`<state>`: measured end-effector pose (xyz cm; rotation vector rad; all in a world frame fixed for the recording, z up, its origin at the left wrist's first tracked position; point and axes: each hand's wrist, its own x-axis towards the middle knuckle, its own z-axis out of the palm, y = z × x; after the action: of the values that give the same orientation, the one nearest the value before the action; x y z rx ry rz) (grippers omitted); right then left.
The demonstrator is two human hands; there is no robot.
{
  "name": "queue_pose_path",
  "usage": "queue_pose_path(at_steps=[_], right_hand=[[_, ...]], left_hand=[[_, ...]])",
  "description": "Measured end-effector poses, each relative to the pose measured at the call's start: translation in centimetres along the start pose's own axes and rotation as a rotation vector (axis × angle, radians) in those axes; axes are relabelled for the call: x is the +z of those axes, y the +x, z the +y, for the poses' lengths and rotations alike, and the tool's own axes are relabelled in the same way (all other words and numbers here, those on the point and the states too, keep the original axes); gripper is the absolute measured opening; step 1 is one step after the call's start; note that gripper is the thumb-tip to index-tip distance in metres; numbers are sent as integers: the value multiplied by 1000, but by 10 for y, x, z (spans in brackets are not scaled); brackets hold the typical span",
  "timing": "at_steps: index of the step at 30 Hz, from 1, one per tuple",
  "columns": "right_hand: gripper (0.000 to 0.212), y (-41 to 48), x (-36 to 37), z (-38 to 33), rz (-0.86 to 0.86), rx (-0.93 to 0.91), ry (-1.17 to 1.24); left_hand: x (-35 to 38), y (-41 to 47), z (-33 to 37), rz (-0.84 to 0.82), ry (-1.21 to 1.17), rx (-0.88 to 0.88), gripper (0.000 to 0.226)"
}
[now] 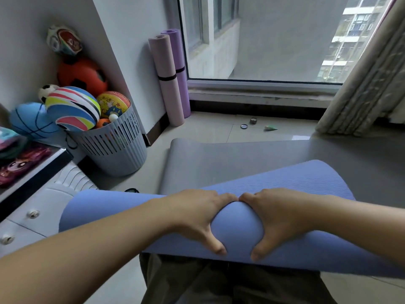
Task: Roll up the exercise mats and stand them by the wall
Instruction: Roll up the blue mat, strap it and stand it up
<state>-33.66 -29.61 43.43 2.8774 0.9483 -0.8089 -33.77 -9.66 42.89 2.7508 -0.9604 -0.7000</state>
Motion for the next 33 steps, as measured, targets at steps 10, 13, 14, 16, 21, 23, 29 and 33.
queue_pose_path(at_steps=[10, 13, 14, 16, 21, 23, 29, 33], right_hand=[[103, -12, 24, -5, 191, 25, -128], [102, -4, 15, 7, 156, 33, -4], [102, -1, 13, 9, 145, 27, 16], [103, 4, 11, 13, 132, 13, 34], [119, 3, 12, 10, 173, 55, 8], [116, 5, 18, 4, 275, 53, -72], [91, 8, 18, 18, 367, 113, 148], [95, -2, 29, 36, 503, 196, 352]], left_hand=[[-8, 20, -7, -113, -33, -96, 92], [15, 10, -1, 151, 234, -69, 102], [20, 9, -1, 194, 262, -65, 105], [23, 9, -3, 217, 240, -78, 105], [12, 13, -4, 177, 133, -76, 99], [7, 13, -8, 145, 58, -85, 97], [5, 12, -6, 255, 281, -118, 95], [-10, 17, 6, 343, 545, -67, 100]])
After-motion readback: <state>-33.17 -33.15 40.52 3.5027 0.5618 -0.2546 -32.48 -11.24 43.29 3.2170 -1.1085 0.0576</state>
